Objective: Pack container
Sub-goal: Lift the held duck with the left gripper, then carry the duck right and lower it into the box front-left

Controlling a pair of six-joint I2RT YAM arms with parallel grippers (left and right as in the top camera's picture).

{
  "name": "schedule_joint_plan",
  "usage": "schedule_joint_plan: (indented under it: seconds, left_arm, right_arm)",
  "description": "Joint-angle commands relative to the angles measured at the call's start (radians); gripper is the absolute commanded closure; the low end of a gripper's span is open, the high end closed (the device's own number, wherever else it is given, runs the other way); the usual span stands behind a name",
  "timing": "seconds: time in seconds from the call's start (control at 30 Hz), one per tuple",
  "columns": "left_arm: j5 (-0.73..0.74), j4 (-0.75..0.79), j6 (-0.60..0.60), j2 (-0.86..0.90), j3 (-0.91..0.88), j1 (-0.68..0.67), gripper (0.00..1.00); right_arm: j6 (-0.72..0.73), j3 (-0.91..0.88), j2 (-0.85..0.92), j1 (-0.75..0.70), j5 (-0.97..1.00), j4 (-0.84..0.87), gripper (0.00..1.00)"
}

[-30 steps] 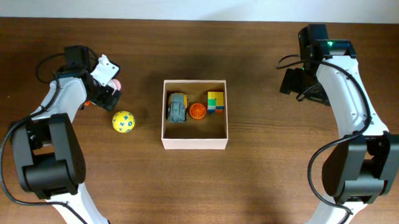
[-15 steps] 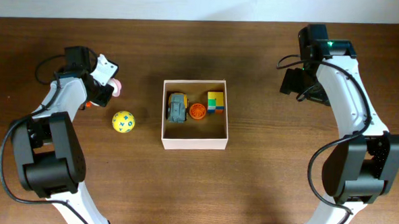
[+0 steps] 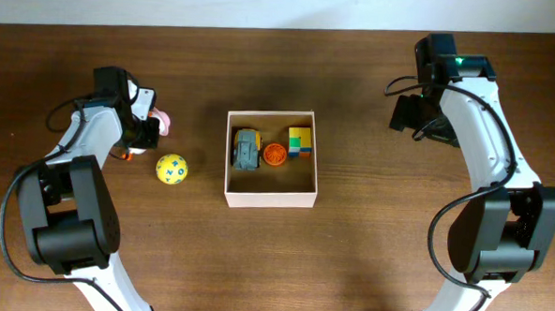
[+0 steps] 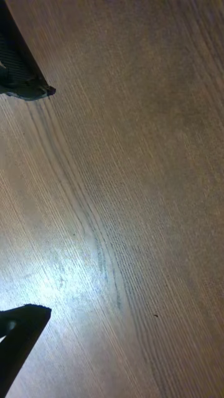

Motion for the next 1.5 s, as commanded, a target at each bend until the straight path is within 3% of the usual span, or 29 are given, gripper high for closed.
schedule_joint_plan:
  seconds: [0.0, 0.3, 0.5, 1.03, 1.23, 1.47]
  left_arm:
    - [0.008, -0.025, -0.066, 0.015, 0.002, 0.0, 0.98]
    - [0.008, -0.041, -0.066, 0.013, 0.043, 0.0, 0.98]
    - [0.016, -0.13, -0.067, 0.01, 0.173, 0.0, 0.98]
    - [0.292, -0.606, -0.055, 0.01, 0.702, -0.057, 0.98]
    - [0.316, -0.801, 0.069, 0.009, 0.812, -0.185, 0.98]
    - [0.32, -1.003, 0.357, 0.01, 0.821, -0.399, 0.98]
  right_arm:
    - [0.008, -0.004, -0.001, 0.004, -0.002, -0.001, 0.01]
    - [0.008, -0.004, -0.001, 0.004, -0.002, 0.0, 0.01]
    - [0.008, -0.004, -0.001, 0.004, -0.002, -0.001, 0.01]
    - [0.008, -0.004, -0.001, 0.004, -0.002, -0.001, 0.01]
    - [0.008, -0.004, -0.001, 0.004, -0.002, 0.0, 0.01]
    - [0.008, -0.004, -0.001, 0.004, -0.002, -0.001, 0.01]
